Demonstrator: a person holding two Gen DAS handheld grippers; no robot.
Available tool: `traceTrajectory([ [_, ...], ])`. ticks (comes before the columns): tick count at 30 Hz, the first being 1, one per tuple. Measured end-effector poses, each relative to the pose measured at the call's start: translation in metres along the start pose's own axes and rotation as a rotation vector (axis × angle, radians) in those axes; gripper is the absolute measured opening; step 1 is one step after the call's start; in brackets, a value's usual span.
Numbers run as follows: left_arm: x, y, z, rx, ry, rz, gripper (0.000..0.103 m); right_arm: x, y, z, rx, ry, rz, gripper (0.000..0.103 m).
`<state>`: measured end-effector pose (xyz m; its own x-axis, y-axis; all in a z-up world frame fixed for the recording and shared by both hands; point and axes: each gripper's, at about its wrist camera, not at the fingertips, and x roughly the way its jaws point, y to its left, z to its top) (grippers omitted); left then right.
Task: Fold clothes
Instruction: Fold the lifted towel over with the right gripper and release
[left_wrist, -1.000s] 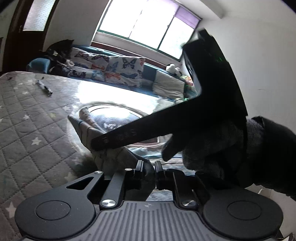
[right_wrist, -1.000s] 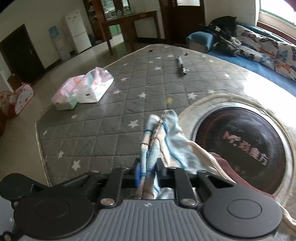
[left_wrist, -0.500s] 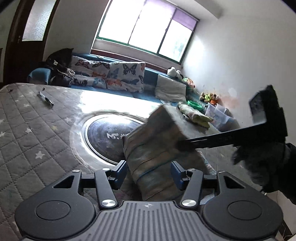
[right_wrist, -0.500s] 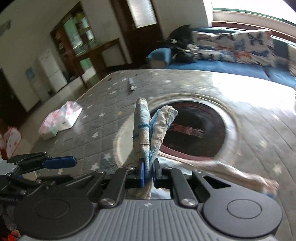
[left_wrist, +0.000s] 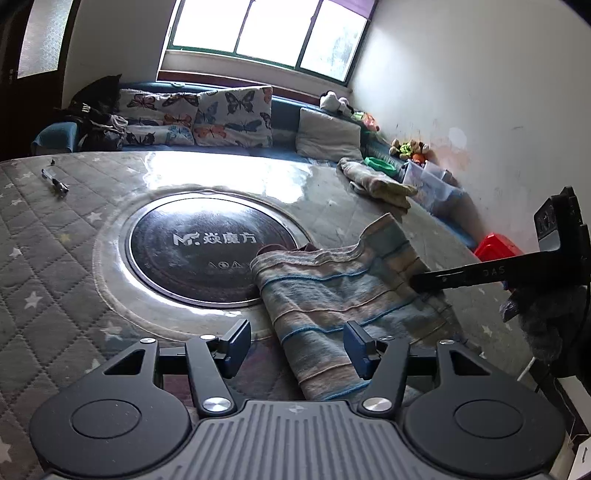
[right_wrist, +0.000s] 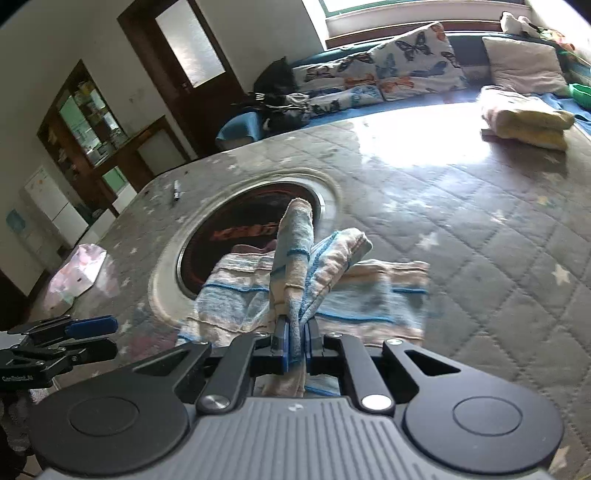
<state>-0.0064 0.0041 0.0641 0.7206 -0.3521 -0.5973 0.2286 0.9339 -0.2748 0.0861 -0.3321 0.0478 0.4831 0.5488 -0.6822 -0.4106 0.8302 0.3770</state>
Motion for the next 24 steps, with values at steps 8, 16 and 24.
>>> traceTrajectory([
  [8, 0.016, -0.010, 0.002, 0.023, 0.030, 0.014, 0.066, -0.008, -0.013, 0.002, -0.007, -0.023, 0.003, 0.007],
  [16, 0.030, -0.009, 0.000, 0.030, 0.065, 0.018, 0.067, -0.003, -0.034, -0.008, 0.060, -0.013, -0.025, 0.007],
  [24, 0.034, -0.010, -0.002, 0.036, 0.074, 0.013, 0.068, -0.003, -0.040, -0.011, 0.076, -0.021, -0.052, 0.012],
])
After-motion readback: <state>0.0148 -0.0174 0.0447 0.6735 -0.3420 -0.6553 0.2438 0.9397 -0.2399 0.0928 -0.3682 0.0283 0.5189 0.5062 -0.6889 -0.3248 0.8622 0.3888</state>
